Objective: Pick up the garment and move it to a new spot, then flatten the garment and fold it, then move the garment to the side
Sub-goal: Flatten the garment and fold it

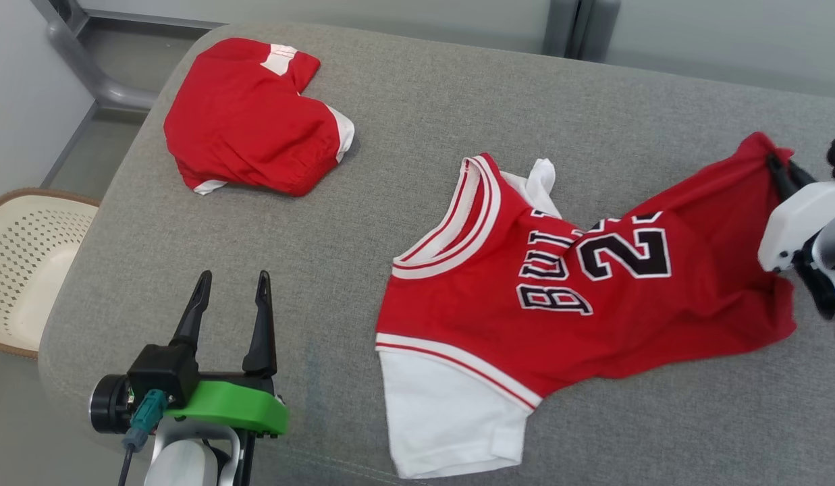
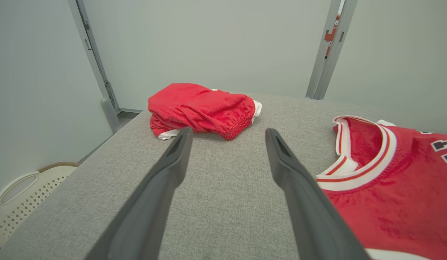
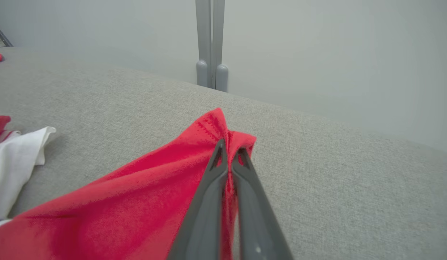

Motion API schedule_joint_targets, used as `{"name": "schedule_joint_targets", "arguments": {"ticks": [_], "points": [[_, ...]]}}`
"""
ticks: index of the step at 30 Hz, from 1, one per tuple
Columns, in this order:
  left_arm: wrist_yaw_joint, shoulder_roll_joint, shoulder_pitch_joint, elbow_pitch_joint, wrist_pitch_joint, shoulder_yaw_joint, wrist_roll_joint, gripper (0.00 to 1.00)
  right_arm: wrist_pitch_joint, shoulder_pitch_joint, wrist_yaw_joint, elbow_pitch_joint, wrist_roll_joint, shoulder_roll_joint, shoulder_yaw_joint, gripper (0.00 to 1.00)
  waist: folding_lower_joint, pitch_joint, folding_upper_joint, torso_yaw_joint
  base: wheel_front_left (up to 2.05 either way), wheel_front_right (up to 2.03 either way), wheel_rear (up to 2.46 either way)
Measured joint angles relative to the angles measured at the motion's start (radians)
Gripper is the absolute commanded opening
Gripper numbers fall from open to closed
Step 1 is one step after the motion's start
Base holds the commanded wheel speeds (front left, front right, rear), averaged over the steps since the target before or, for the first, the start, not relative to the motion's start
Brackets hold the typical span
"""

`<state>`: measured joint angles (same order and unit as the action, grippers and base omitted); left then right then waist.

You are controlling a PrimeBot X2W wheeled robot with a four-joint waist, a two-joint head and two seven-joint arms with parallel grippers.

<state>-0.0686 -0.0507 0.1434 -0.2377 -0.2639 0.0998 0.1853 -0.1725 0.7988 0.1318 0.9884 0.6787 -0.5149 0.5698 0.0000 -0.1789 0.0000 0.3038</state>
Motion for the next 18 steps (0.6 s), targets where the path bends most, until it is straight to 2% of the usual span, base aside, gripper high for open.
{"name": "schedule_joint_targets", "arguments": {"ticks": [5, 6, 7, 14, 18], "points": [[0.003, 0.0, 0.0, 0.0, 0.0, 0.006, 0.003, 1.0, -0.046, 0.069, 0.0, 0.067, -0.026, -0.026, -0.029, 0.0, 0.0, -0.002, 0.0, -0.005, 0.0, 0.0, 0.0], [0.003, 0.0, 0.0, 0.0, 0.0, 0.007, 0.005, 1.0, -0.047, 0.072, 0.0, 0.078, -0.029, -0.021, -0.028, 0.54, 0.0, -0.002, 0.0, -0.006, 0.0, 0.0, 0.0], [0.004, 0.0, 0.0, -0.001, 0.0, 0.009, 0.007, 1.0, -0.047, 0.072, 0.0, 0.09, -0.031, -0.015, -0.026, 1.0, 0.0, -0.003, 0.0, -0.007, 0.0, 0.0, 0.0], [0.007, 0.0, 0.0, -0.008, 0.0, 0.009, 0.007, 1.0, -0.081, 0.07, 0.0, 0.103, -0.031, 0.002, -0.034, 1.0, 0.0, 0.01, 0.0, -0.025, 0.0, 0.0, 0.0], [0.006, 0.0, -0.002, -0.007, 0.0, 0.001, 0.006, 1.0, -0.087, 0.012, 0.0, 0.066, -0.027, -0.007, -0.062, 1.0, 0.0, 0.028, 0.0, -0.04, 0.0, 0.0, 0.0]]}}
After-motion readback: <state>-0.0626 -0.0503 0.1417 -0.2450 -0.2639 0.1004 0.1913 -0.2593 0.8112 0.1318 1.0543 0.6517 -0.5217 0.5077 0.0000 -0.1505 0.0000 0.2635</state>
